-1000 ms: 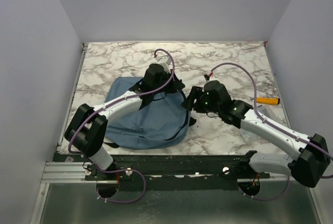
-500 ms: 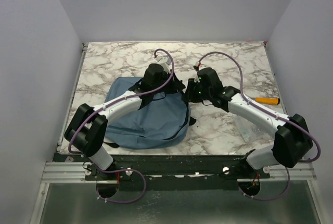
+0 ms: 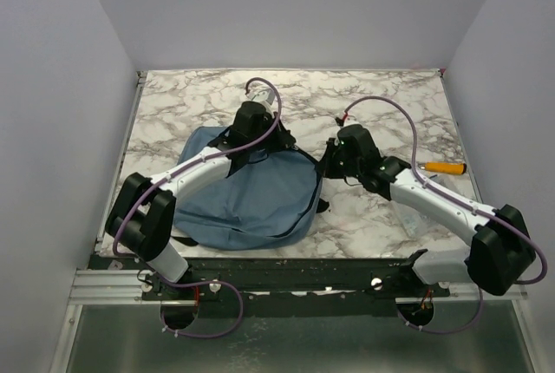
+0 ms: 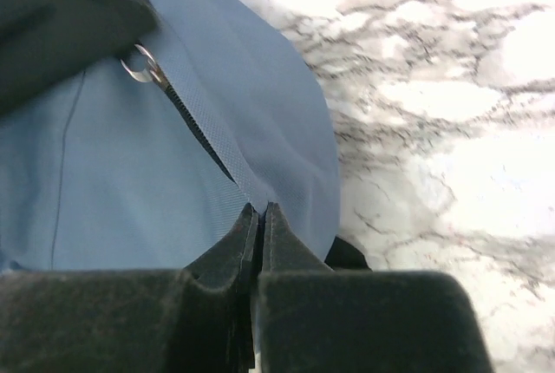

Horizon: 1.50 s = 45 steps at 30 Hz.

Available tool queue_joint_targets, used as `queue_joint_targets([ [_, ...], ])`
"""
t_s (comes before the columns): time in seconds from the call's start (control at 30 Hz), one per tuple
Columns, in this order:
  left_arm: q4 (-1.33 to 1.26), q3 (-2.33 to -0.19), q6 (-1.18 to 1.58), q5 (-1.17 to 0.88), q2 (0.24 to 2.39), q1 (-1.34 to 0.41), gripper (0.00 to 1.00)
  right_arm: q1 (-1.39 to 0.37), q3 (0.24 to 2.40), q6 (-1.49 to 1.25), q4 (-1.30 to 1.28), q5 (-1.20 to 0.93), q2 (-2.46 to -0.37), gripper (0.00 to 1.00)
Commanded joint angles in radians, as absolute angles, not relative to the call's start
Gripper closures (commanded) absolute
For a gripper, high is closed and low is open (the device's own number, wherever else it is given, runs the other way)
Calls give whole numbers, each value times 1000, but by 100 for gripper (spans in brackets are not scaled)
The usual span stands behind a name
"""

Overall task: Pack the student bag
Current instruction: Zip the student bag at the center of the board, then reset both arms

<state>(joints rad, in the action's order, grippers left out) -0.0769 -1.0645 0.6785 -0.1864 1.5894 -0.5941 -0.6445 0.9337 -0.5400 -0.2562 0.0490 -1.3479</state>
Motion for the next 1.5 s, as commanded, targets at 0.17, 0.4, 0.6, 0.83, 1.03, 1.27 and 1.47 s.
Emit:
queue_joint_targets([
  [0.17, -31, -1073, 594, -71, 1502, -493, 100, -618, 797, -617, -280, 171, -1231, 100],
  [0.4, -24, -1087, 581, -164, 1485, -489, 100, -616, 826, -586, -269, 130, -1234, 100],
  [0.6, -2, -1093, 577, -338, 1443, -478, 68, -617, 886, -554, -324, 104, -1222, 80],
  [0.83, -93, -1028, 476, -585, 1201, -470, 42, -618, 981, -485, -410, 83, -1133, 52],
  [1.03, -14, -1012, 369, -611, 897, -460, 31, -616, 1145, -403, -562, 171, -1050, 34],
  [1.27, 257, -1125, 169, -459, 635, -456, 22, -617, 1316, -325, -676, 285, -930, 24],
  [1.47, 358, -1184, 87, -290, 473, -454, 19, -616, 1426, -270, -719, 362, -831, 13],
])
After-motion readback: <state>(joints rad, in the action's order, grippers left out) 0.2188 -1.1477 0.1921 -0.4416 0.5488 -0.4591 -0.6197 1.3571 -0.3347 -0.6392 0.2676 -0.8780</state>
